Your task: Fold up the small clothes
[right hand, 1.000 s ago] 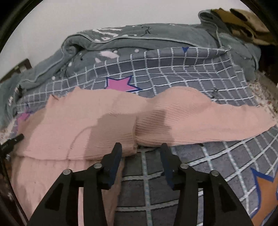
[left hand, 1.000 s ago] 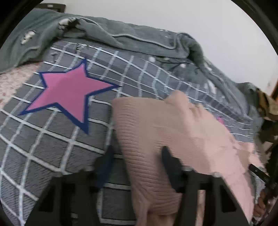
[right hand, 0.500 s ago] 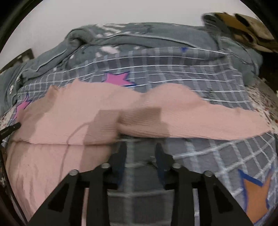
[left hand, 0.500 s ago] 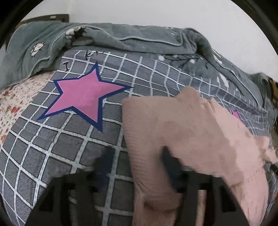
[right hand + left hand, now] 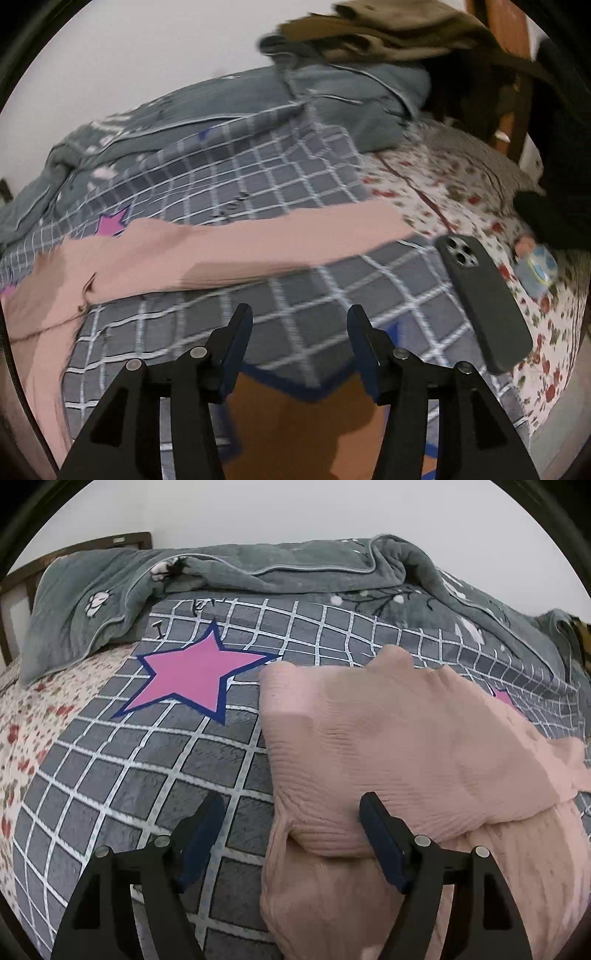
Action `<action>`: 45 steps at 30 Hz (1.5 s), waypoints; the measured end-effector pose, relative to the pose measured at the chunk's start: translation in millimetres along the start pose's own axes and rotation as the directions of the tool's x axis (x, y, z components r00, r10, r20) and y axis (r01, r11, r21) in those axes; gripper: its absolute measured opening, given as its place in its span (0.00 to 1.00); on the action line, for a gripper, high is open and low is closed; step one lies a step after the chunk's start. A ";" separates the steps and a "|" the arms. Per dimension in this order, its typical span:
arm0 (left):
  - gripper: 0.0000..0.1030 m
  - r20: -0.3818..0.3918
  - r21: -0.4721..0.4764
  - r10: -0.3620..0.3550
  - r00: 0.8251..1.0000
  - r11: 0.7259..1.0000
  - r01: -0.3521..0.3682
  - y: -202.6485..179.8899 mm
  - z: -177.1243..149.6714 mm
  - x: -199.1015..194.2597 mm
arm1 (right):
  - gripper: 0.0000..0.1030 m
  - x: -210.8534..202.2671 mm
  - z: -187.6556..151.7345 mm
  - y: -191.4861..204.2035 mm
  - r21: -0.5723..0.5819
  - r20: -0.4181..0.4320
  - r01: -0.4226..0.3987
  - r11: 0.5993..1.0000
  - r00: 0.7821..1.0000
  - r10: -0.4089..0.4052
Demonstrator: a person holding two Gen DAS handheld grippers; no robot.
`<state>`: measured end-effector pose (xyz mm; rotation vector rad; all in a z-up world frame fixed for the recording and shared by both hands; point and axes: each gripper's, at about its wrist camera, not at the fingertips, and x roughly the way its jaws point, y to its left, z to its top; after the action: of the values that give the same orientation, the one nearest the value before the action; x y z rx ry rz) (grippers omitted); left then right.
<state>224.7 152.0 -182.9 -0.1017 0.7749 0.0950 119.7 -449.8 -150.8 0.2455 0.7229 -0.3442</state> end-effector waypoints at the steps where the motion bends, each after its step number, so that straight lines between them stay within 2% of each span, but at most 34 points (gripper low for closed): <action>1: 0.74 0.000 -0.008 0.004 1.000 1.000 -0.004 0.2 -0.9 -0.7 | 0.51 1.1 0.8 -7.5 0.010 0.004 -0.003 1.000 1.000 0.003; 9: 0.80 -0.001 -0.010 0.052 0.999 0.999 -0.052 -4.1 -2.2 1.8 | 0.52 33.0 14.2 -23.7 0.046 -0.006 -0.078 0.996 0.997 0.078; 20: 0.80 0.000 -0.005 0.100 0.995 0.995 -0.100 -1.6 6.0 2.7 | 0.52 81.7 41.0 -37.4 0.153 -0.051 -0.124 0.981 0.990 0.133; 26: 0.80 0.004 -0.002 0.104 0.995 0.995 -0.104 -0.8 7.2 3.8 | 0.52 93.8 50.1 -54.6 0.253 -0.051 -0.161 0.954 0.983 0.179; 27: 0.80 0.007 -0.002 0.106 0.994 0.994 -0.106 -0.5 7.3 3.4 | 0.50 94.3 51.4 -55.8 0.259 -0.046 -0.159 0.953 0.983 0.176; 28: 0.80 0.010 -0.002 0.108 0.994 0.994 -0.108 0.2 7.3 2.7 | 0.42 93.9 52.7 -56.1 0.257 -0.040 -0.141 0.956 0.987 0.157; 29: 0.80 0.012 -0.004 0.108 0.994 0.994 -0.108 0.6 7.2 2.0 | 0.31 93.4 54.7 -54.8 0.240 -0.036 -0.108 0.965 0.992 0.119; 30: 0.80 0.015 -0.009 0.104 0.994 0.995 -0.104 1.5 7.0 1.0 | 0.05 92.6 57.6 -52.0 0.205 -0.032 -0.060 0.977 0.997 0.068; 33: 0.80 0.018 -0.024 0.091 0.996 0.996 -0.091 5.2 5.6 -2.1 | 0.06 80.7 64.7 -41.6 0.117 -0.005 -0.024 0.993 1.000 0.025; 37: 0.80 0.021 -0.022 0.062 0.998 0.998 -0.061 4.9 1.5 -11.4 | 0.06 42.8 75.4 -24.0 0.043 0.084 0.021 0.999 0.996 -0.024; 40: 0.80 0.015 -0.024 0.037 0.999 0.999 -0.036 7.2 -0.7 -18.2 | 0.06 9.5 88.8 0.1 -0.019 0.162 0.051 0.999 0.986 -0.047; 43: 0.80 -0.020 -0.071 0.043 0.999 0.996 -0.044 15.3 -3.1 -21.0 | 0.06 -24.4 102.7 38.5 -0.091 0.240 0.062 0.994 0.970 -0.039; 45: 0.80 -0.031 -0.112 -0.003 1.000 0.994 0.000 23.1 -6.4 -23.8 | 0.06 -43.1 110.4 74.2 -0.154 0.278 0.049 0.987 0.961 -0.004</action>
<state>200.5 172.9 -172.1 -0.2109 0.8007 0.1357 184.8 -409.3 -33.9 0.0336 0.4742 -0.3360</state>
